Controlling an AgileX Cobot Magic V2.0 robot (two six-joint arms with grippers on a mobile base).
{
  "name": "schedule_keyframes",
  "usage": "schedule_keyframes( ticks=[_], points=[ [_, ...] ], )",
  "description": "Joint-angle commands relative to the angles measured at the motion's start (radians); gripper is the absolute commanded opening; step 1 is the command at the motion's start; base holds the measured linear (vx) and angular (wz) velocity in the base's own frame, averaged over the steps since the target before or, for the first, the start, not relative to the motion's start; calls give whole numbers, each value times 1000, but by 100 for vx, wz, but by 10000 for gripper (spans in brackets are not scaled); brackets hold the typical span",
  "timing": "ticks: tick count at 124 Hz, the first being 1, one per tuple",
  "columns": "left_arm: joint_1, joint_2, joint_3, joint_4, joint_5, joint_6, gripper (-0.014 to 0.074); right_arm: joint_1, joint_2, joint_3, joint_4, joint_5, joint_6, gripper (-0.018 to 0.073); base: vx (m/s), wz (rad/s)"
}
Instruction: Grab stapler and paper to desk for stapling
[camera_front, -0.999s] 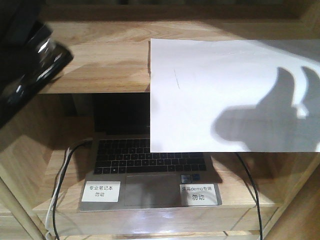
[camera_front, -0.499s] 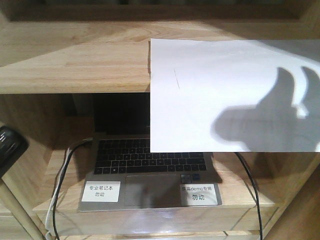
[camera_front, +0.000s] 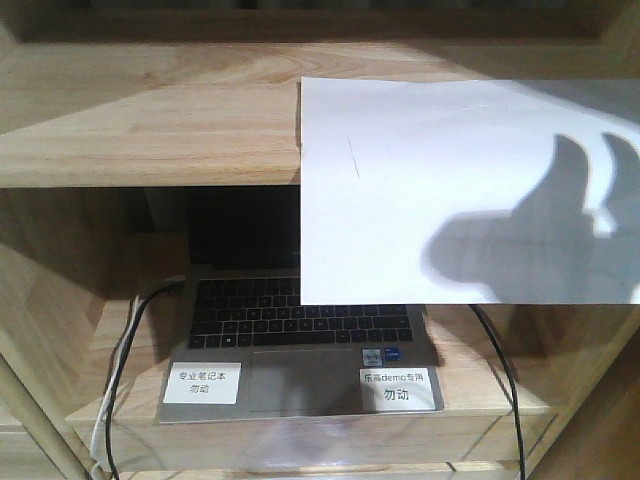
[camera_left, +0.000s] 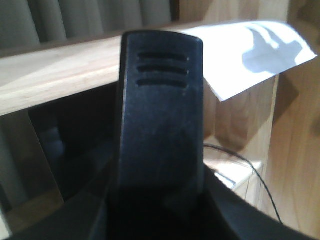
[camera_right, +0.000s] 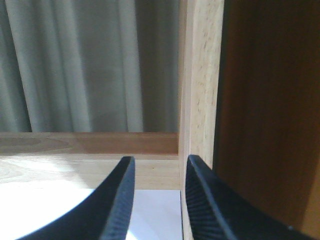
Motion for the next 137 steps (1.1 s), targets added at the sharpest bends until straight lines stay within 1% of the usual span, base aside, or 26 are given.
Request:
schedule_keyframes(
  ticks=[1, 137],
  points=[
    [-2, 10, -23, -16, -119, 1, -6, -2, 9, -27, -4, -74, -4, 239, 0, 0],
    [-2, 10, -23, -17, -124, 1, -6, -2, 9, -27, -4, -74, -4, 239, 0, 0]
  ],
)
